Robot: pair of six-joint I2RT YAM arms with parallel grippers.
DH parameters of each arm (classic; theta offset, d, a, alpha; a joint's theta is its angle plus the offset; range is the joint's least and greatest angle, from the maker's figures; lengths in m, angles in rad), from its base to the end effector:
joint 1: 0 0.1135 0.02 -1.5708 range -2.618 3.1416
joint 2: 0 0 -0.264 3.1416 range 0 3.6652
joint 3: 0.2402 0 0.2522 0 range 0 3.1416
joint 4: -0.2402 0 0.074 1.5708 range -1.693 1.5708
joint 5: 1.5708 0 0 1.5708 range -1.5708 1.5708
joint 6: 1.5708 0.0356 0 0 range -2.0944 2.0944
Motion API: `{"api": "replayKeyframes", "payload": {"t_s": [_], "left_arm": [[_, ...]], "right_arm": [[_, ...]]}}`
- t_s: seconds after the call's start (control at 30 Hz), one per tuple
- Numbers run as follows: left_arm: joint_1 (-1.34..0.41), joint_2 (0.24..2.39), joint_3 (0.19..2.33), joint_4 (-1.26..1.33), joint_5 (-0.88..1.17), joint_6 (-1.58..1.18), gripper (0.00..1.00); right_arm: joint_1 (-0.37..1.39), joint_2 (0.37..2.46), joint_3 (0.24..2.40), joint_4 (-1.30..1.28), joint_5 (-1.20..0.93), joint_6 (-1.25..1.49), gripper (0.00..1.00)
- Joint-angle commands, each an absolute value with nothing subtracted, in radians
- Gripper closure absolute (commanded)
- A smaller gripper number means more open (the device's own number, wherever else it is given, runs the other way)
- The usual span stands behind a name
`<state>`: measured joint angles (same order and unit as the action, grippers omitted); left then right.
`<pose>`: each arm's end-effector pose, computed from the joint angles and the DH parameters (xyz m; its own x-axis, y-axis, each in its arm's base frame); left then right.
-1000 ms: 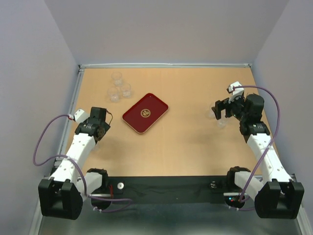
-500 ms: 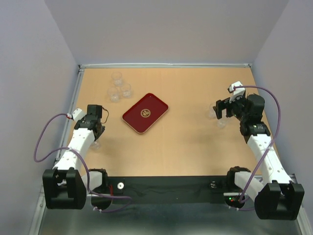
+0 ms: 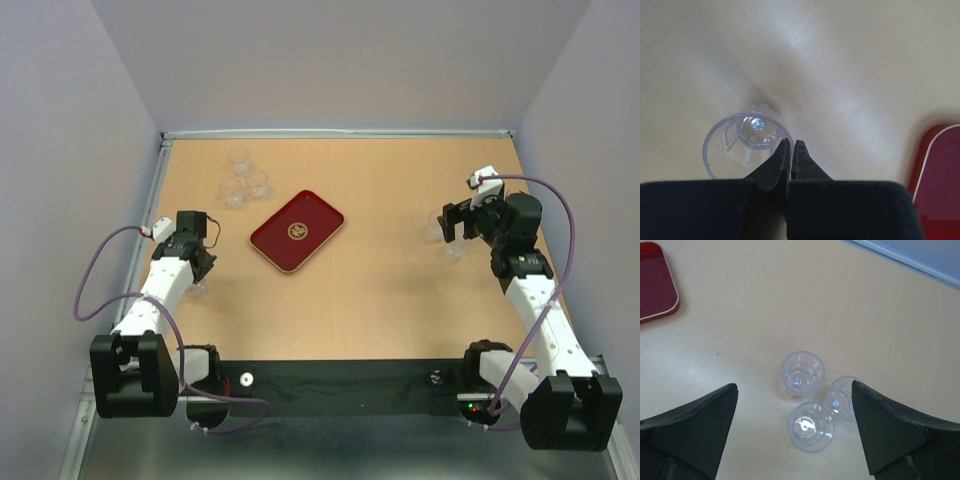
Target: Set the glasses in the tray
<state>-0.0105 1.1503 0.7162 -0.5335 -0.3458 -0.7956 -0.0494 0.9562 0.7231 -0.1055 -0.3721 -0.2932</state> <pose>0.2208 0.0097 0.2174 -0.4460 -0.6673 -0.5964 -0.7158 0.6660 -0.2098 0.2214 0.0020 0.2954 -0.2319 -0.2581 -0.9379 -0.3797 0.9117 -0.1570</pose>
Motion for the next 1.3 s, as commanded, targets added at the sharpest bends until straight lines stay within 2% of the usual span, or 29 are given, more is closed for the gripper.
{"api": "replayKeyframes", "payload": {"t_s": [0.0, 0.37, 0.53, 0.77, 1.27], "left_arm": [[-0.008, 1.158, 0.736, -0.520, -0.279, -0.738, 1.00], [-0.008, 1.060, 0.807, -0.259, 0.184, -0.448, 1.00], [-0.014, 1.124, 0.865, -0.192, 0.343, -0.325, 1.00], [-0.119, 1.244, 0.994, -0.158, 0.356, -0.253, 1.00], [-0.363, 1.609, 1.325, -0.219, 0.170, -0.172, 1.00]], "right_arm": [[-0.049, 0.930, 0.729, -0.092, -0.354, -0.301, 0.00], [-0.049, 0.928, 0.727, -0.092, -0.354, -0.304, 0.00], [-0.049, 0.930, 0.726, -0.091, -0.357, -0.305, 0.00], [-0.049, 0.931, 0.723, -0.091, -0.357, -0.311, 0.00], [-0.049, 0.936, 0.719, -0.091, -0.356, -0.325, 0.00]]}}
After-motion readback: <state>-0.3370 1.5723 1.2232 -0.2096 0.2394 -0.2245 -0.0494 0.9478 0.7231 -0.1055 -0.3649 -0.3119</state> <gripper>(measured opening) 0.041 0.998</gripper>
